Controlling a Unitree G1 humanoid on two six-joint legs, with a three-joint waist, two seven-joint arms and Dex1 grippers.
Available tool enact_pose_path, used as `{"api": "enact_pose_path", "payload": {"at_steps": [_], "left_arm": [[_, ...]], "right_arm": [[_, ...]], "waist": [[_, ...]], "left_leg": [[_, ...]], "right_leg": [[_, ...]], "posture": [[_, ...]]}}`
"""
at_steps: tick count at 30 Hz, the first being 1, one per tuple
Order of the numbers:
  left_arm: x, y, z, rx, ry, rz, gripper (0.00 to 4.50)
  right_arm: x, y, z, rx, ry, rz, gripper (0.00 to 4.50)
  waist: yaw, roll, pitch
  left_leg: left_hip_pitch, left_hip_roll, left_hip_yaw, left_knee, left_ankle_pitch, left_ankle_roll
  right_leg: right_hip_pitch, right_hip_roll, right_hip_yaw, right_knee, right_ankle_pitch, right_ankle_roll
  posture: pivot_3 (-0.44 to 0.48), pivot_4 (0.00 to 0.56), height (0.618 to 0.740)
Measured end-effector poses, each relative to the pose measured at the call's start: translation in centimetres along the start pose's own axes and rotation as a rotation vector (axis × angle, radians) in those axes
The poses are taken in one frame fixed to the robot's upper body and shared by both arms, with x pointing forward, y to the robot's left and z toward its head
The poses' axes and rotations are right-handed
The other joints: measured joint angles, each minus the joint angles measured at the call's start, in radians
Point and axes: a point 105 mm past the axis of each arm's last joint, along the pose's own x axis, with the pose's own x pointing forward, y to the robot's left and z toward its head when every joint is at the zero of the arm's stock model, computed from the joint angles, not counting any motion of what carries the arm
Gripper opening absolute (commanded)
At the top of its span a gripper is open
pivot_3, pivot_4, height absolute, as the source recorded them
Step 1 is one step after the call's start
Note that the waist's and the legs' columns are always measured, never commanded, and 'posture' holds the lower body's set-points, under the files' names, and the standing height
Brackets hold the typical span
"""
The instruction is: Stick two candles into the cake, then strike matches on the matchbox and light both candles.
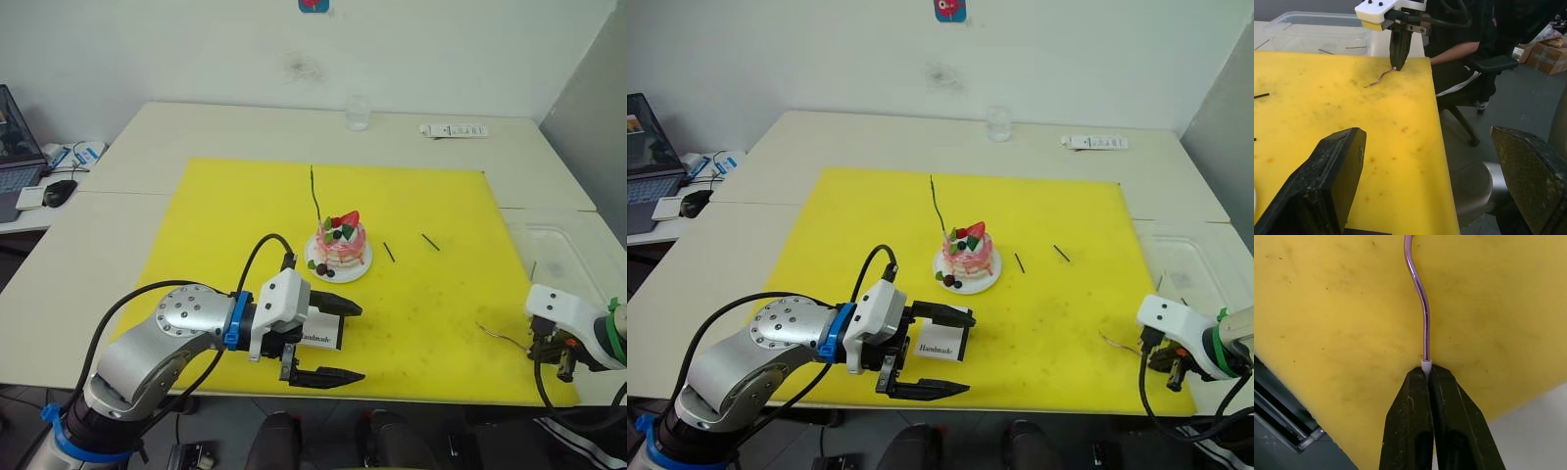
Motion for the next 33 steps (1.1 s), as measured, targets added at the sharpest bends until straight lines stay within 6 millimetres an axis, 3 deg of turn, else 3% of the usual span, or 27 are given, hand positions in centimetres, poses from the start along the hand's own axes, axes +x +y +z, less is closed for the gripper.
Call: {"api": "enact_pose_path", "payload": {"at_steps": [3, 5, 9, 17, 22, 27, 33], "left_arm": [[-0.2, 0.1, 0.0, -0.002, 0.000, 0.015, 4.50], [-0.8, 0.7, 0.1, -0.009, -0.008, 0.070, 4.50], [-2.6, 2.1, 0.3, -0.026, -0.019, 0.200, 4.50], [-4.8, 5.1, 1.2, -0.044, -0.064, 0.392, 4.50], [-5.1, 6.2, 1.8, -0.066, -0.151, 0.472, 4.50], [-5.6, 6.3, 2.2, -0.073, -0.188, 0.499, 4.50], [-6.2, 6.4, 2.2, -0.067, -0.175, 0.524, 4.50]], "right_arm": [[-1.0, -0.3, 1.0, 0.023, -0.063, -0.006, 0.02], [-2.4, -0.7, 2.7, 0.032, -0.169, -0.024, 0.02], [-5.0, -0.3, 8.4, -0.009, -0.534, -0.026, 0.02], [-6.1, 2.9, 19.5, -0.047, -1.316, -0.054, 0.02], [-4.2, 3.2, 22.6, 0.000, -1.474, -0.132, 0.02], [-0.9, 3.9, 23.8, 0.034, -1.501, -0.148, 0.02], [1.3, 4.6, 25.0, 0.060, -1.532, -0.138, 0.02]], "waist": [[0.000, 0.000, 0.000], [-0.003, 0.000, 0.000], [-0.004, -0.001, 0.001], [-0.004, -0.001, 0.001], [-0.002, -0.001, 0.001], [-0.004, -0.001, 0.001], [-0.005, -0.001, 0.001]], "left_leg": [[0.000, 0.000, 0.000, 0.000, 0.000, 0.000], [0.001, 0.000, 0.000, 0.000, 0.000, 0.000], [0.001, 0.000, -0.001, 0.000, 0.000, 0.000], [-0.001, 0.000, -0.001, -0.001, 0.000, 0.000], [-0.005, 0.001, 0.001, -0.001, 0.000, 0.000], [-0.004, 0.001, 0.002, -0.001, 0.000, 0.000], [-0.003, 0.001, 0.002, -0.001, 0.000, 0.000]], "right_leg": [[0.000, 0.000, 0.000, 0.000, 0.000, 0.000], [0.000, 0.000, 0.000, 0.001, 0.000, 0.000], [0.000, 0.003, -0.001, 0.001, 0.000, 0.000], [-0.002, 0.004, 0.001, 0.002, 0.000, 0.000], [-0.007, 0.001, 0.003, 0.002, 0.000, 0.000], [-0.008, 0.001, 0.004, 0.004, 0.001, -0.001], [-0.008, 0.003, 0.004, 0.005, 0.001, -0.002]], "posture": [[0.000, 0.150, 0.740], [0.000, 0.150, 0.740], [0.000, 0.150, 0.740], [0.000, 0.150, 0.740], [0.000, 0.150, 0.740], [0.000, 0.150, 0.740], [0.000, 0.150, 0.740]]}}
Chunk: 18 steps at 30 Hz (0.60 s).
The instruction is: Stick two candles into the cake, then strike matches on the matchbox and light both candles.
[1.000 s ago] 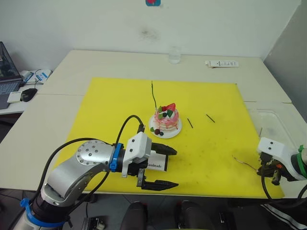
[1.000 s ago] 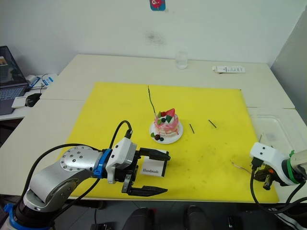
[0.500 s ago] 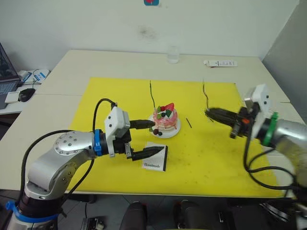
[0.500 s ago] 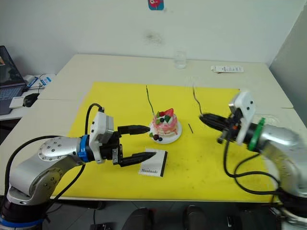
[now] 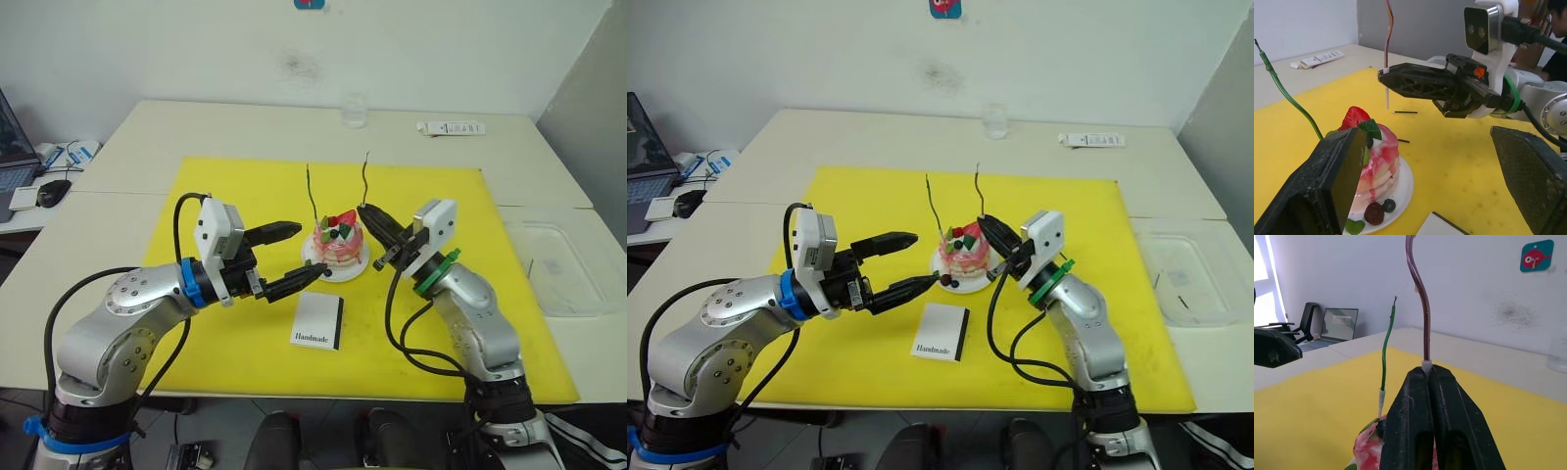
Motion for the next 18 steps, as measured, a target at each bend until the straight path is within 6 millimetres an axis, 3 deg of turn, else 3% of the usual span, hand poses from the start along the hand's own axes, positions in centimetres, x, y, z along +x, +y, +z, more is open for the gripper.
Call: {"api": "enact_pose_path", "payload": {"at_steps": [7, 18], "left_arm": [[-0.2, 0.0, 0.1, 0.027, 0.014, -0.014, 4.50], [-0.2, -0.2, 0.1, 0.033, 0.017, -0.034, 4.50]], "right_arm": [[-0.1, -0.7, -1.9, -0.015, 0.013, -0.027, 0.02], [-0.1, -0.8, -1.8, -0.033, -0.007, -0.034, 0.02]], "waist": [[0.000, 0.000, 0.000], [0.000, 0.000, 0.000]], "left_leg": [[0.000, 0.000, 0.001, 0.000, 0.000, 0.000], [0.000, 0.000, 0.001, 0.000, 0.000, 0.000]], "right_leg": [[0.000, 0.000, 0.001, 0.000, 0.003, -0.004], [0.000, 0.000, 0.001, 0.000, 0.003, -0.004]], "posture": [[0.000, 0.150, 0.740], [0.000, 0.150, 0.740]]}}
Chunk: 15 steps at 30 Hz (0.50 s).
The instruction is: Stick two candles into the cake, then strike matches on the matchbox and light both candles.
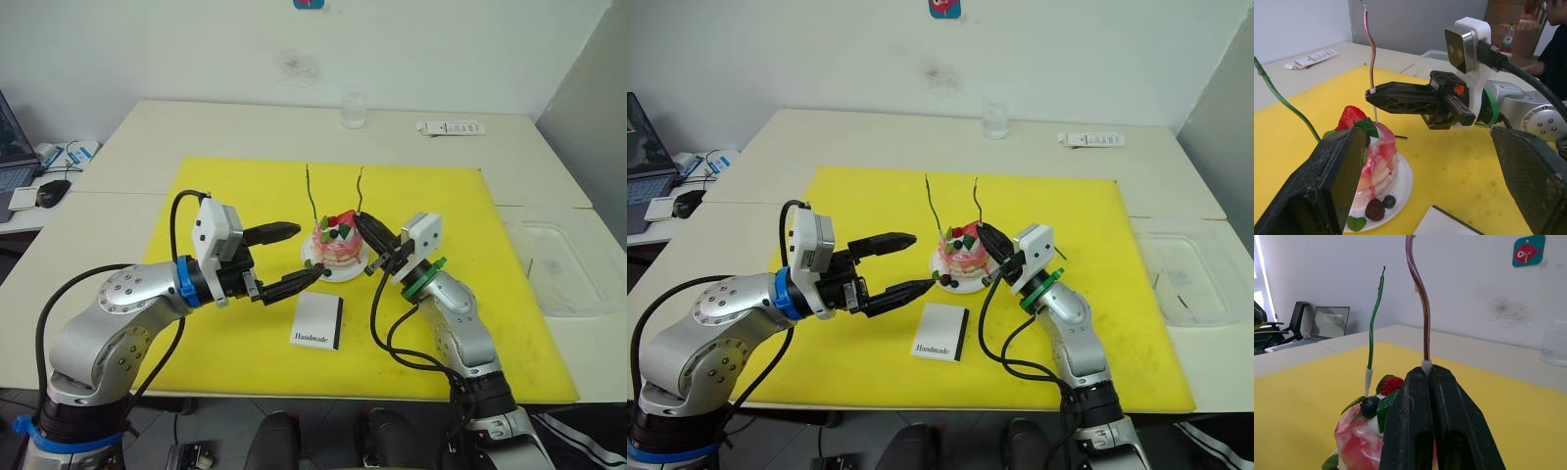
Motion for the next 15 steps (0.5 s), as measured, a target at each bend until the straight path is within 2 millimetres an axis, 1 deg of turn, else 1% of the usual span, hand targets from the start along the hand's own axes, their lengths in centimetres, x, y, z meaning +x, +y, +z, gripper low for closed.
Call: {"api": "enact_pose_path", "payload": {"at_steps": [3, 9, 15], "left_arm": [[0.0, 0.0, 0.0, 0.004, 0.003, 0.002, 4.50], [0.1, 0.0, 0.0, 0.009, 0.007, -0.004, 4.50], [0.1, 0.0, 0.0, 0.010, 0.008, -0.005, 4.50]], "right_arm": [[0.0, 0.0, -0.1, -0.001, 0.005, 0.000, 0.02], [-0.2, -0.1, -1.4, 0.000, 0.039, -0.006, 0.02], [-0.3, 0.0, -1.9, -0.009, 0.043, -0.009, 0.02]], "waist": [[0.000, 0.000, 0.000], [0.000, 0.000, 0.000], [0.000, 0.000, 0.000]], "left_leg": [[0.000, 0.000, 0.000, 0.000, 0.000, 0.000], [0.000, 0.000, 0.000, 0.000, 0.000, 0.000], [0.000, 0.000, 0.000, 0.000, 0.000, 0.000]], "right_leg": [[0.000, 0.000, 0.000, 0.000, 0.000, 0.000], [0.000, 0.000, 0.000, 0.000, 0.000, 0.000], [0.000, 0.000, 0.000, 0.000, 0.000, 0.000]], "posture": [[0.000, 0.150, 0.740], [0.000, 0.150, 0.740], [0.000, 0.150, 0.740]]}}
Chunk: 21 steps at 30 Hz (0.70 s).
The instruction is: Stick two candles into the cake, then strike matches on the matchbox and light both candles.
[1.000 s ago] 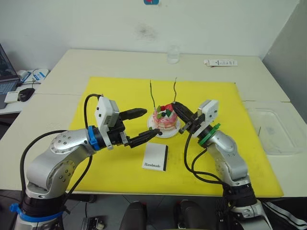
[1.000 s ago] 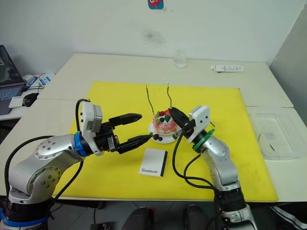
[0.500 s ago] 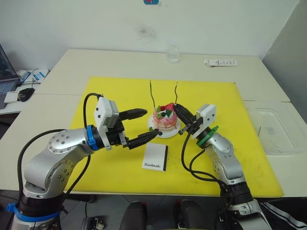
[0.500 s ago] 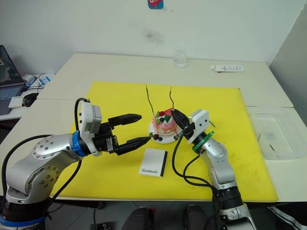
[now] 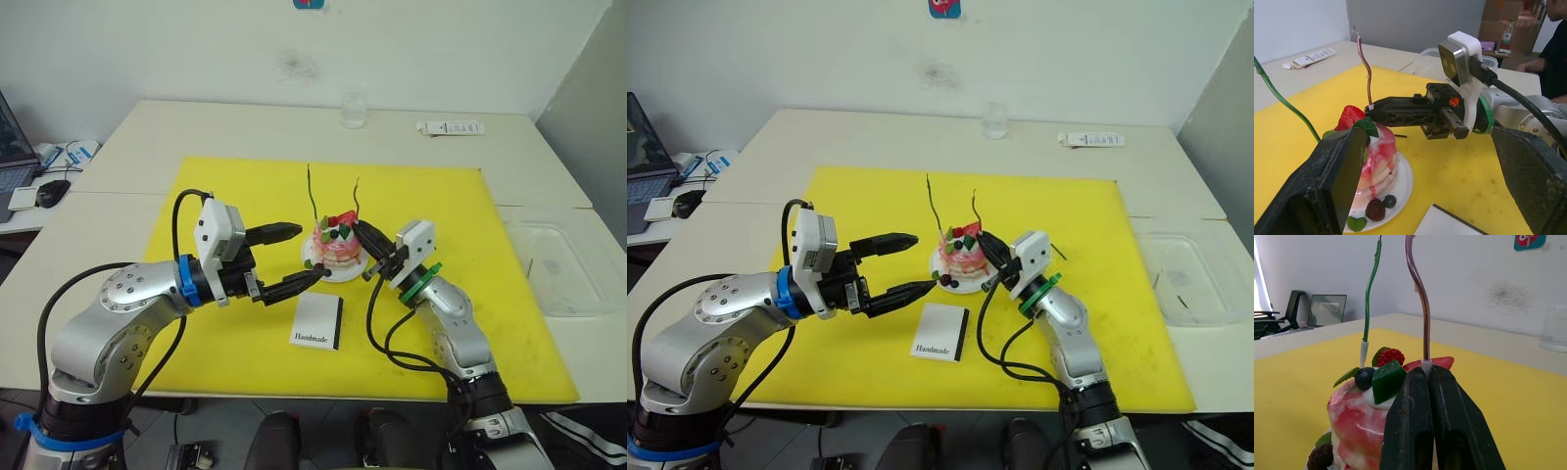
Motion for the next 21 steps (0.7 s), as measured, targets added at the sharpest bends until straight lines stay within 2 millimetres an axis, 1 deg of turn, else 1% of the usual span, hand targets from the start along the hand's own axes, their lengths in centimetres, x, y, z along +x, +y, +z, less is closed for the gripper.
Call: {"api": "enact_pose_path", "payload": {"at_steps": [12, 21], "left_arm": [[0.23, -0.18, 0.08, 0.005, 0.001, -0.005, 4.50], [0.26, -0.15, 0.14, 0.009, 0.001, -0.005, 4.50]], "right_arm": [[-0.84, -0.10, -0.79, 0.003, -0.001, -0.022, 0.02], [-0.52, 0.28, -0.93, 0.073, 0.000, -0.008, 0.02]], "waist": [[-0.001, 0.000, 0.000], [-0.001, 0.000, 0.000]], "left_leg": [[0.001, 0.000, 0.001, 0.000, 0.000, 0.000], [0.001, 0.000, 0.001, 0.000, 0.000, 0.000]], "right_leg": [[0.000, 0.000, 0.001, 0.000, 0.000, 0.000], [0.001, 0.000, 0.001, 0.000, 0.000, 0.000]], "posture": [[0.000, 0.150, 0.740], [0.000, 0.150, 0.740]]}}
